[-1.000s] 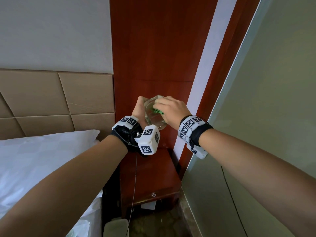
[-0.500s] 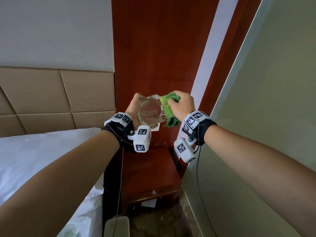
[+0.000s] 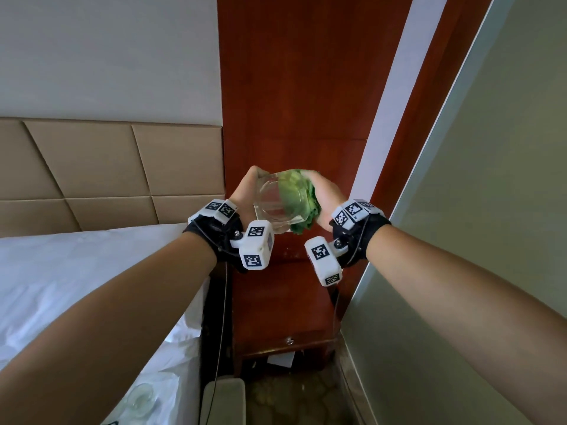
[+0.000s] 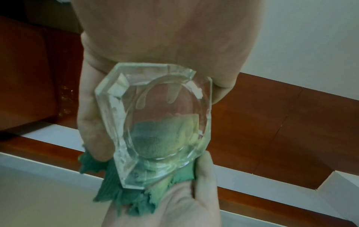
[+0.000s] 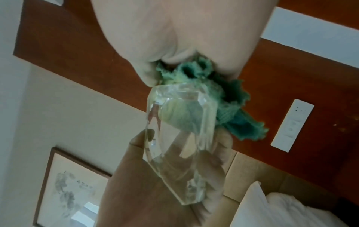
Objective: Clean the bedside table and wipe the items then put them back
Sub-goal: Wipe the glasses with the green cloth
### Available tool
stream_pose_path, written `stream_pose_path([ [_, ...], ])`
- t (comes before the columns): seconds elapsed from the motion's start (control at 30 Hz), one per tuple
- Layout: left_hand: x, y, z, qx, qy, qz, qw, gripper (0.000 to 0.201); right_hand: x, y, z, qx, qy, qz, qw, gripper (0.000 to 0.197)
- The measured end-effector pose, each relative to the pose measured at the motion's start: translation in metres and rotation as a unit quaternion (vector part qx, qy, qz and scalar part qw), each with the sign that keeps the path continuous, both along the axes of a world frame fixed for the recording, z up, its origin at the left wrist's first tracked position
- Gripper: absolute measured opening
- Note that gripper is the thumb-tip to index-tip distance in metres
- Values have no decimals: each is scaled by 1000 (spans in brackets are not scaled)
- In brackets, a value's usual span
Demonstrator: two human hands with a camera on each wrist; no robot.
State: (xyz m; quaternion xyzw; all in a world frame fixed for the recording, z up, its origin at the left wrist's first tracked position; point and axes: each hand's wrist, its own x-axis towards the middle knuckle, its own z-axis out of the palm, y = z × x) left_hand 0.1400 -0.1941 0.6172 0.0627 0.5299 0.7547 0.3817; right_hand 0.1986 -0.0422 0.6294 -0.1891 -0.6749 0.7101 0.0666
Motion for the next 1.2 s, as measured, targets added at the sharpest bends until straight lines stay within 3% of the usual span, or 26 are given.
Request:
stream_pose_path([
  [0.17,11,19,2,-22,-20,47,998,35,1,3,-4,-34,-47,117,991,81],
  [0.2,11,23,3,-32,-19,62,997,36,1,6,-5,-15,-50,110,993,83],
  [0.33,7,34,3,-70,-19,76,995,39,0,21,-6,120,-35,71,990,63],
  [0.5,18,48,0,-55,-51,59,995,38,2,40,-11,260,-41,100,960,71],
  [0.73,31,49,-11,-40,-64,117,990,39,-11,55,-22,301,-69,148,940,96],
  [0.8,39,40,-9,-48,-61,140,987,39,-13,52,-20,293,-53,166,940,93],
  [0.9,49,24,-6,-68,-27,185,980,41,-13,37,-23,246,-24,224,943,70],
  [1.1,58,-36,-19,-80,-32,276,957,40,-18,-15,-38,280,2,319,905,26],
  [1.2,68,-72,-34,-112,-46,295,948,39,-13,-48,-43,280,-2,343,897,26],
])
